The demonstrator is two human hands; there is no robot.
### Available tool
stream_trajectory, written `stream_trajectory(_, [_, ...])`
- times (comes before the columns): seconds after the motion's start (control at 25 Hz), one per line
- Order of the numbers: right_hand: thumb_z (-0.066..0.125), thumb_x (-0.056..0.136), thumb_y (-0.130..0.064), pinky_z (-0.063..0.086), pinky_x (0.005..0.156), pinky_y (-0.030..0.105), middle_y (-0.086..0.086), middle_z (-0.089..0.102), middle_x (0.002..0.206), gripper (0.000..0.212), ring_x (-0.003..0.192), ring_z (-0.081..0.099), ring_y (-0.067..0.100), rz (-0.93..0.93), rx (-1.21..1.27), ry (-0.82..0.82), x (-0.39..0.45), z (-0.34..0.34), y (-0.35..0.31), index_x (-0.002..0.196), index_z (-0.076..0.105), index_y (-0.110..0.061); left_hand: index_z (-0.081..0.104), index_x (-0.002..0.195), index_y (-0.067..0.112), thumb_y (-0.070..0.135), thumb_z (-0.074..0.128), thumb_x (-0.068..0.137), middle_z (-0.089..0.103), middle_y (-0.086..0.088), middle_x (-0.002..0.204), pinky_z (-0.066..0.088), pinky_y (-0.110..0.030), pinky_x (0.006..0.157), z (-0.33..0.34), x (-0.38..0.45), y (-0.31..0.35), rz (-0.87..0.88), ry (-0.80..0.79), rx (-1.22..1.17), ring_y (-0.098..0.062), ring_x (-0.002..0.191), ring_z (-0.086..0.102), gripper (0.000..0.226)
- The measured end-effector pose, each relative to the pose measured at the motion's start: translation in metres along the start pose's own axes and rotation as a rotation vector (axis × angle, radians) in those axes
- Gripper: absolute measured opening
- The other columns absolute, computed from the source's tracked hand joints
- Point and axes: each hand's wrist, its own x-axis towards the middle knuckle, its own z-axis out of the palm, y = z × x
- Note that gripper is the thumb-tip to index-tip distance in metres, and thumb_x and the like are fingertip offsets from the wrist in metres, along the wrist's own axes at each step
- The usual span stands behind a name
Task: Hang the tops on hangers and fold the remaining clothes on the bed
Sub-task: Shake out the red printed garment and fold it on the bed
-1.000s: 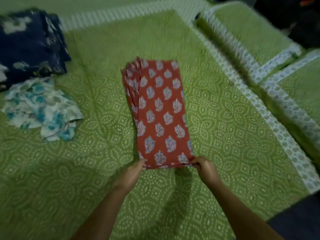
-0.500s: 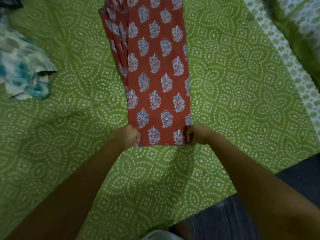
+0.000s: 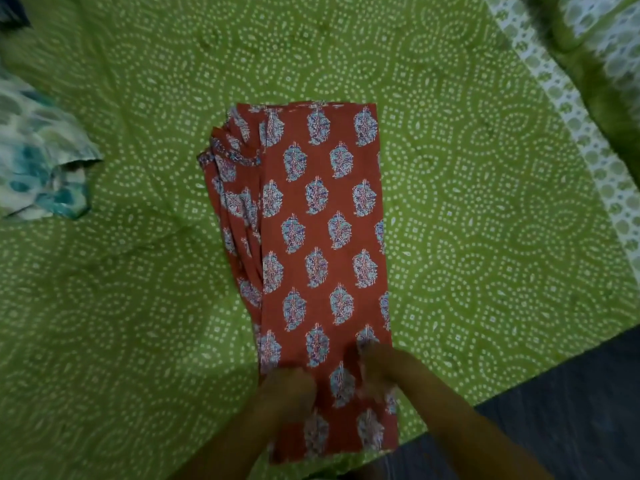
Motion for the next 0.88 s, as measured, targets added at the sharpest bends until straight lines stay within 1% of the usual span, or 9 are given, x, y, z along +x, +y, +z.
stream_trajectory(0.08, [0.05, 0.097, -0.036, 0.049, 0.073, 0.031, 0.007, 0.064, 0.079, 0.034, 0.081, 0.063, 0.023, -0.341, 0.557, 0.144, 0.01, -0.053, 0.003, 0.101, 0.067, -0.007, 0.061, 0.102, 0.013, 0.028, 0.042, 0.101, 0.064, -0.007, 0.103, 0.048, -0.033, 0.075, -0.048, 0.024, -0.006, -0.062, 0.462, -0.235, -0.024, 0.092, 0.063, 0.024])
stream_trajectory(0.16, [0.043, 0.099, -0.024, 0.045, 0.086, 0.032, 0.009, 0.063, 0.105, 0.026, 0.099, 0.059, 0.025, -0.327, 0.699, 0.745, 0.057, -0.096, 0.002, 0.109, 0.062, -0.009, 0.054, 0.126, 0.013, 0.025, 0.032, 0.104, 0.057, -0.007, 0.127, 0.043, -0.032, 0.098, -0.103, 0.064, -0.019, -0.095, 0.949, -0.298, -0.024, 0.118, 0.054, 0.034])
stream_trajectory(0.2, [0.04, 0.099, -0.019, 0.039, 0.101, 0.03, 0.011, 0.056, 0.127, 0.033, 0.12, 0.051, 0.025, -0.348, 0.637, 0.862, 0.075, -0.11, -0.005, 0.126, 0.054, -0.007, 0.044, 0.14, 0.012, 0.027, 0.027, 0.104, 0.045, -0.006, 0.144, 0.029, -0.03, 0.113, -0.122, 0.085, -0.028, -0.091, 1.039, -0.31, -0.022, 0.135, 0.039, 0.042])
stream_trajectory(0.32, [0.026, 0.102, -0.036, 0.017, 0.119, 0.042, 0.001, 0.014, 0.16, 0.056, 0.148, 0.009, 0.018, -0.42, 0.103, 0.91, 0.136, -0.123, 0.005, 0.153, 0.018, -0.014, 0.006, 0.154, 0.019, 0.048, 0.01, 0.101, 0.0, 0.005, 0.161, 0.001, -0.037, 0.121, -0.154, 0.138, -0.061, -0.13, 0.998, -0.059, -0.014, 0.148, -0.006, 0.06])
stream_trajectory(0.4, [0.022, 0.101, -0.047, 0.015, 0.118, 0.047, -0.003, 0.014, 0.16, 0.058, 0.148, 0.008, 0.018, -0.429, -0.067, 0.985, 0.169, -0.147, 0.023, 0.153, 0.017, -0.021, 0.0, 0.154, 0.021, 0.055, 0.01, 0.099, -0.006, 0.005, 0.161, 0.0, -0.042, 0.12, -0.184, 0.162, -0.09, -0.229, 1.055, 0.08, -0.017, 0.148, -0.009, 0.065])
stream_trajectory(0.52, [0.02, 0.102, -0.049, 0.013, 0.118, 0.047, -0.003, 0.017, 0.159, 0.055, 0.147, 0.012, 0.02, -0.322, -0.073, 1.084, 0.196, -0.202, 0.032, 0.152, 0.02, -0.027, 0.003, 0.154, 0.017, 0.059, 0.011, 0.097, 0.0, -0.001, 0.162, 0.002, -0.045, 0.12, -0.248, 0.179, -0.119, -0.309, 1.164, 0.155, -0.023, 0.148, -0.003, 0.071])
stream_trajectory(0.68, [0.009, 0.1, -0.051, -0.004, 0.118, 0.051, -0.001, 0.002, 0.162, 0.06, 0.148, -0.002, 0.023, -0.048, 0.135, 1.012, 0.211, -0.27, 0.046, 0.154, 0.004, -0.024, -0.003, 0.153, 0.01, 0.063, 0.005, 0.095, -0.005, -0.008, 0.161, -0.003, -0.046, 0.119, -0.309, 0.173, -0.141, -0.497, 1.149, -0.03, -0.025, 0.148, -0.007, 0.079])
stream_trajectory(0.76, [0.009, 0.101, -0.049, -0.007, 0.117, 0.049, 0.004, 0.0, 0.161, 0.062, 0.148, -0.003, 0.026, 0.074, 0.254, 1.03, 0.199, -0.267, 0.03, 0.154, 0.003, -0.016, -0.002, 0.152, 0.007, 0.053, 0.007, 0.1, -0.004, -0.009, 0.161, -0.001, -0.046, 0.12, -0.301, 0.167, -0.125, -0.482, 1.203, -0.112, -0.027, 0.148, -0.006, 0.07])
stream_trajectory(0.88, [0.02, 0.103, -0.039, 0.001, 0.12, 0.045, 0.01, 0.005, 0.161, 0.059, 0.148, 0.002, 0.025, 0.01, 0.364, 1.055, 0.152, -0.185, -0.016, 0.153, 0.008, -0.008, 0.001, 0.152, 0.006, 0.038, 0.009, 0.102, 0.0, -0.009, 0.161, 0.003, -0.042, 0.121, -0.215, 0.153, -0.073, -0.383, 1.183, -0.053, -0.025, 0.148, -0.001, 0.06])
